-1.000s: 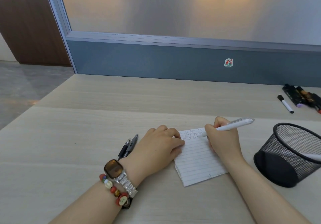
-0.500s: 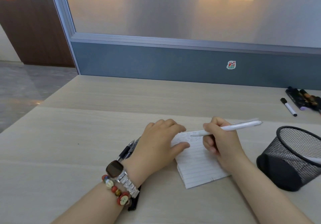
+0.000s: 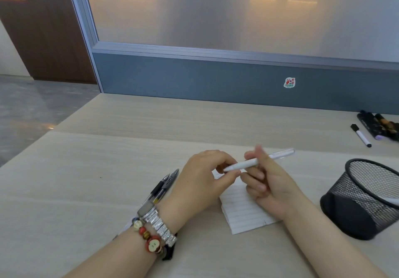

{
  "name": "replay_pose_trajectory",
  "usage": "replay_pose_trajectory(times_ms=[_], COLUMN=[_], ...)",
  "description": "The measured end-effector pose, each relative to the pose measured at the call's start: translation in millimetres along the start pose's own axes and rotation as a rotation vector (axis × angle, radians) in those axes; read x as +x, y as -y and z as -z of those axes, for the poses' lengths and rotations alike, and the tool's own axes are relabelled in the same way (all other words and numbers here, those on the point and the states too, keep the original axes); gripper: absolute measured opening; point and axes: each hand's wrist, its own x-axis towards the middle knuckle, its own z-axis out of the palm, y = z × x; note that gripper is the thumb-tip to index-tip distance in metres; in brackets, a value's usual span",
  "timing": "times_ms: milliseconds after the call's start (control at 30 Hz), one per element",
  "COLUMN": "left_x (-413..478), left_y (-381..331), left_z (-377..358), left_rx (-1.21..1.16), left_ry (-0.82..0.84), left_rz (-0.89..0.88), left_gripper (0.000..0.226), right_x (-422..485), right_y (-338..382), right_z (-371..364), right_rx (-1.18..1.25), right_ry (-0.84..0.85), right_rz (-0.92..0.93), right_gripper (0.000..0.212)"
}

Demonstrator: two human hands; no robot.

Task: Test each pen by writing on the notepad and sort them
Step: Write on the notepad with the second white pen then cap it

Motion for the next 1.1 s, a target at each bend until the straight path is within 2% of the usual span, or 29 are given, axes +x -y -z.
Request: replay_pose_trajectory(times_ms=[100, 133, 200, 333, 500, 600, 700, 767, 833, 900, 1000, 1100], left_x=[0.5, 0.6, 0.8, 0.8, -0.7, -0.3, 0.6, 0.7, 0.5, 0.0, 2.4, 4.8], left_y=[2.2, 3.0, 3.5, 2.6, 2.3, 4.4, 6.8, 8.4, 8.3, 5.0, 2.0, -11.2], left_z=[2.1, 2.7, 3.0, 2.7, 3.1, 2.0, 1.3, 0.6, -0.7, -2.2, -5.2, -8.8], left_rx=[0.003, 0.011, 0.040, 0.071, 0.117, 0.199, 0.268, 0.309, 0.332, 0.340, 0.302, 0.233], left_ry=[-0.010, -0.007, 0.008, 0.023, 0.042, 0.035, 0.015, 0.007, 0.008, 0.016, 0.005, 0.008], left_rz=[0.023, 0.024, 0.020, 0.013, -0.011, -0.013, -0.020, -0.031, -0.030, -0.019, 0.008, 0.030], left_gripper=[0.004, 0.003, 0.004, 0.007, 0.010, 0.012, 0.011, 0.012, 0.013, 0.016, 0.022, 0.019], right_x=[0.9, 0.6, 0.0, -0.2, -0.1, 1.4, 1.3, -1.6, -6.3, -15.0, -18.8, -25.9], right_y=[7.9, 9.5, 11.0, 12.7, 11.1, 12.2, 15.3, 17.9, 18.6, 18.6, 15.4, 18.7], right_z=[11.1, 14.8, 19.8, 18.7, 19.5, 17.9, 15.5, 12.5, 11.9, 10.1, 2.8, -5.1], right_rx=[0.276, 0.327, 0.370, 0.391, 0.400, 0.280, 0.099, -0.092, -0.267, -0.366, -0.467, -0.533], right_ry=[-0.066, -0.068, -0.050, -0.010, 0.013, -0.051, -0.120, -0.181, -0.243, -0.265, -0.252, -0.215], right_rz=[-0.051, -0.055, -0.071, -0.105, -0.114, -0.049, 0.099, 0.223, 0.384, 0.506, 0.592, 0.644], right_gripper=[0.073, 0.079, 0.080, 0.066, 0.063, 0.073, 0.089, 0.077, 0.046, 0.025, 0.014, 0.013])
